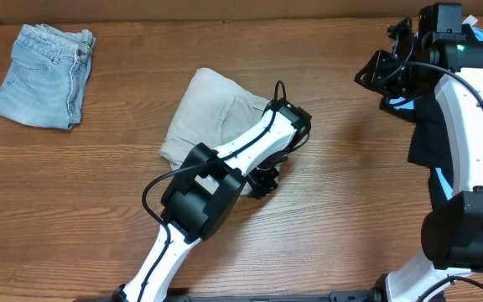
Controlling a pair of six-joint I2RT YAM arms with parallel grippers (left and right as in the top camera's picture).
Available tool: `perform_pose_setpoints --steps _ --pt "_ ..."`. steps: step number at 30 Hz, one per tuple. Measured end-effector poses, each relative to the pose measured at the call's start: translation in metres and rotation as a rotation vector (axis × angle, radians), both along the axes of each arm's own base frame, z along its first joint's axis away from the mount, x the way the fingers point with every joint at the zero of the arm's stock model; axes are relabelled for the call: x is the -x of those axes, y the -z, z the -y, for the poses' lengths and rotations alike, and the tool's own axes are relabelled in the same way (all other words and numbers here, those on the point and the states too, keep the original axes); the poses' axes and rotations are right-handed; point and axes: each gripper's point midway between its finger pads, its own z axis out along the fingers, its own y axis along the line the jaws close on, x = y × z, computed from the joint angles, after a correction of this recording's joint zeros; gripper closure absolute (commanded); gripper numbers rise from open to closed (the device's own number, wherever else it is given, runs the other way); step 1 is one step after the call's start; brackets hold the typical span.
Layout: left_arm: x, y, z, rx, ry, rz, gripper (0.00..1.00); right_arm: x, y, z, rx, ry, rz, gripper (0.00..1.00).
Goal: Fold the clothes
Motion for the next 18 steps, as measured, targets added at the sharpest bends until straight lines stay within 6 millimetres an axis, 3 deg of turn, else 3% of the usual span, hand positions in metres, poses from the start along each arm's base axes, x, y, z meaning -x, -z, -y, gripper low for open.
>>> perform_pose_setpoints --steps 5,10,13,18 --pt "-0.014 -0.001 -0.004 0.003 0.047 0.021 0.05 0.0 0.0 0.001 0.011 -0.005 0.004 0.68" --pt "-0.026 -0.009 0.019 0.114 0.048 0.057 0.04 -0.001 0.0 0.002 0.018 -0.011 0.011 0.64" --pt "-0.031 -0.032 0.045 0.255 0.027 0.088 0.0 -0.001 0.0 0.002 0.021 -0.014 0.013 0.63" --pt "-0.038 -0.092 0.082 0.502 -0.034 0.181 0.0 -0.001 0.0 0.002 0.026 -0.018 0.014 0.63"
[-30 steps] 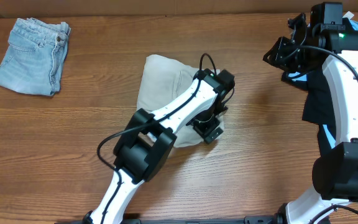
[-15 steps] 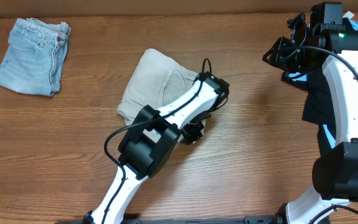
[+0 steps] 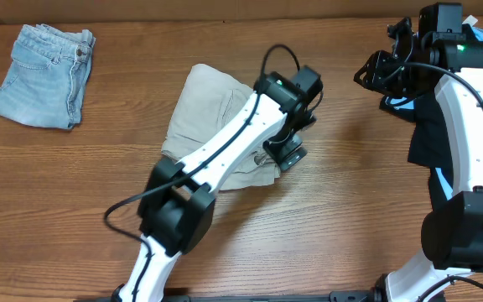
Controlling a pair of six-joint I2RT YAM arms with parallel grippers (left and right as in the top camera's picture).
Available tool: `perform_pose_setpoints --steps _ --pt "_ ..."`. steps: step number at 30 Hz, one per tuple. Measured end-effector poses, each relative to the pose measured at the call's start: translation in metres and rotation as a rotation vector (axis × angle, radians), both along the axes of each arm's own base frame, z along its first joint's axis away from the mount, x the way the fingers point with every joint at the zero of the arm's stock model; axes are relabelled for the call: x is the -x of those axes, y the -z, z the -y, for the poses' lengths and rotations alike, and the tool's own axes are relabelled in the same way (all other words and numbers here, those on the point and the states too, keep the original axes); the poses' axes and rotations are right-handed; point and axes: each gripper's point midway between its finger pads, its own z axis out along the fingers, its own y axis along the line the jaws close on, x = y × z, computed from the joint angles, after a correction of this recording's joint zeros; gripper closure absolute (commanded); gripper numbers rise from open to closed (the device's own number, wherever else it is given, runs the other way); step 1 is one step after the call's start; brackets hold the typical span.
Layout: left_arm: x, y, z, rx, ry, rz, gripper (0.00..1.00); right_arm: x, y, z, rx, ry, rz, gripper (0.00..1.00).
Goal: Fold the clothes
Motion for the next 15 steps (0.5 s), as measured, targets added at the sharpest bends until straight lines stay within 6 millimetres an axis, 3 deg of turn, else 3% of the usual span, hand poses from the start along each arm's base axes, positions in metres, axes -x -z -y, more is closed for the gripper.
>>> perform_pose_setpoints --steps 3,7,9,15 --pt "-0.006 -0.021 0.015 0.103 -0.068 0.036 0.0 0.0 0.0 0.0 0.001 -0.001 0.003 0.62" --pt "-0.023 -0.02 0.029 0.173 -0.2 0.079 0.0 -0.003 -0.001 0.0 0.002 -0.002 0.013 0.58" --pt "-0.033 -0.013 0.03 0.169 -0.284 0.103 0.0 -0.002 -0.001 0.0 0.002 -0.003 0.013 0.58" --pt "-0.053 0.041 0.016 0.063 -0.565 0.144 0.0 -0.001 0.0 0.001 0.008 0.0 0.003 0.57"
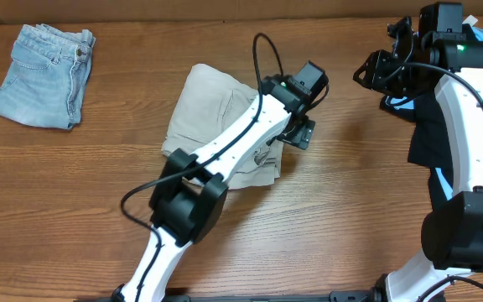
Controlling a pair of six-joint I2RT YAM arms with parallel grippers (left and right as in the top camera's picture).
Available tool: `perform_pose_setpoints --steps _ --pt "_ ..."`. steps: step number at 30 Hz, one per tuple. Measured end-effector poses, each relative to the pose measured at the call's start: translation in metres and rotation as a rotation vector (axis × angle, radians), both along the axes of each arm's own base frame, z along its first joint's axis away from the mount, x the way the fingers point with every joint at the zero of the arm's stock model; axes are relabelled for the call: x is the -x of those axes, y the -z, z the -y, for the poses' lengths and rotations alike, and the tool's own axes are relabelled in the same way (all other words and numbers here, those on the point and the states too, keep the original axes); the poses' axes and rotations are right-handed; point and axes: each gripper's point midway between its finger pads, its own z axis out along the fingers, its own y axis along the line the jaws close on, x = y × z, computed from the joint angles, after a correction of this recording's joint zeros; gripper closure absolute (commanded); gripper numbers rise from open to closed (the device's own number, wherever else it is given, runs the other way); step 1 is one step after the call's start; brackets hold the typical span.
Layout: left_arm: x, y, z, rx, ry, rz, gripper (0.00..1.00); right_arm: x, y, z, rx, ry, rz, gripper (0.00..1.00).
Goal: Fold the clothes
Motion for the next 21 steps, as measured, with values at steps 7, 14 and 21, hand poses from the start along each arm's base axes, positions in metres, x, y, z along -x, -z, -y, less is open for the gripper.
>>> perform_pose_setpoints --steps 7,14,21 --pt "-0.007 0.029 -0.006 -0.046 -0.093 0.006 0.03 0.001 0.001 0.002 0.01 0.005 -0.005 0.57" --pt "-0.005 0.048 -0.02 -0.11 -0.122 -0.022 0.25 0.004 0.003 0.003 0.016 0.009 -0.02 0.57" --pt "-0.005 0.051 -0.024 -0.131 -0.084 -0.036 0.61 0.003 0.003 0.004 0.023 0.011 -0.02 0.57"
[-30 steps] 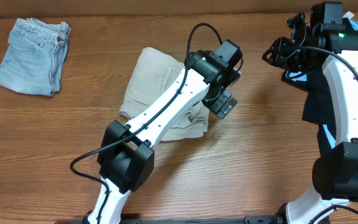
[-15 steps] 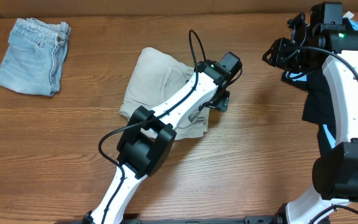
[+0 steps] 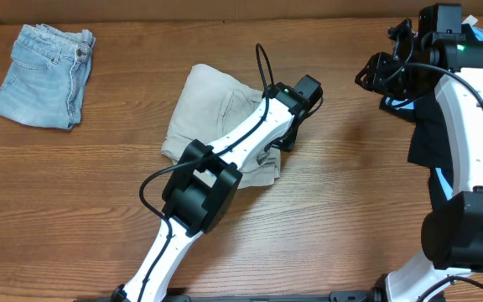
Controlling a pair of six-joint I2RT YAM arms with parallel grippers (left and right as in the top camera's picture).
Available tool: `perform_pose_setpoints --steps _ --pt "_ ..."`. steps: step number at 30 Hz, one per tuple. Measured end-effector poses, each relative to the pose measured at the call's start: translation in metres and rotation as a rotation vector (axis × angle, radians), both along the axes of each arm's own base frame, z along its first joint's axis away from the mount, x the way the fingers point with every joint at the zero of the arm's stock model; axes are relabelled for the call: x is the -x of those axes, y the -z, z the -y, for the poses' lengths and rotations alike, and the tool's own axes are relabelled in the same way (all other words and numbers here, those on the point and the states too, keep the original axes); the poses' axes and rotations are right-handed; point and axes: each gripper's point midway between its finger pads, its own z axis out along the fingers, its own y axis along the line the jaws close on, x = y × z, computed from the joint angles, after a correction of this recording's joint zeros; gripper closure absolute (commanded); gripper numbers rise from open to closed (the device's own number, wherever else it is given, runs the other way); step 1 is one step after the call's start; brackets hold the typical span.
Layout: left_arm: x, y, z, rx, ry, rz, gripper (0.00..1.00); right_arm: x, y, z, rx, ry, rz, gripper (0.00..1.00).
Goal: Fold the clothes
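A beige garment [image 3: 212, 113] lies folded in the middle of the table in the overhead view, a flap of it spreading to the lower right [image 3: 258, 172]. My left gripper [image 3: 286, 141] hangs over the garment's right edge, mostly hidden under its own wrist, so its jaws cannot be read. A folded pair of light blue jeans [image 3: 44, 74] lies at the far left. My right gripper [image 3: 369, 75] is held at the far right next to a heap of dark clothes [image 3: 430, 138]; its jaws are too dark to read.
A light blue piece shows at the top of the dark heap behind the right arm. The left arm stretches diagonally from the front edge across the beige garment. Bare wood lies between the two arms.
My left gripper has drawn back a little to the lower left, from just beyond the beige garment's right edge to on top of that edge. The right arm has not moved.
My left gripper was low at the beige garment's lower right corner. Then it stood farther right and higher, with a flap of the garment showing below it. Then it was past the right edge, and now it is back over that edge. The right arm stayed still.
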Motion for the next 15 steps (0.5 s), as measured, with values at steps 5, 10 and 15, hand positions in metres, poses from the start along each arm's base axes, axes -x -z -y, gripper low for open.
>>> perform_pose_setpoints --steps 5,10,15 --pt "-0.002 0.001 -0.006 -0.038 0.049 0.001 0.95 0.001 0.001 0.0 0.0 0.001 -0.007 0.57" --pt "-0.003 -0.001 -0.013 -0.055 0.056 -0.014 0.96 0.002 0.001 0.0 0.002 0.002 -0.008 0.57" --pt "-0.004 -0.003 -0.058 -0.119 -0.006 -0.108 0.96 0.002 0.001 0.002 0.009 0.005 -0.009 0.57"
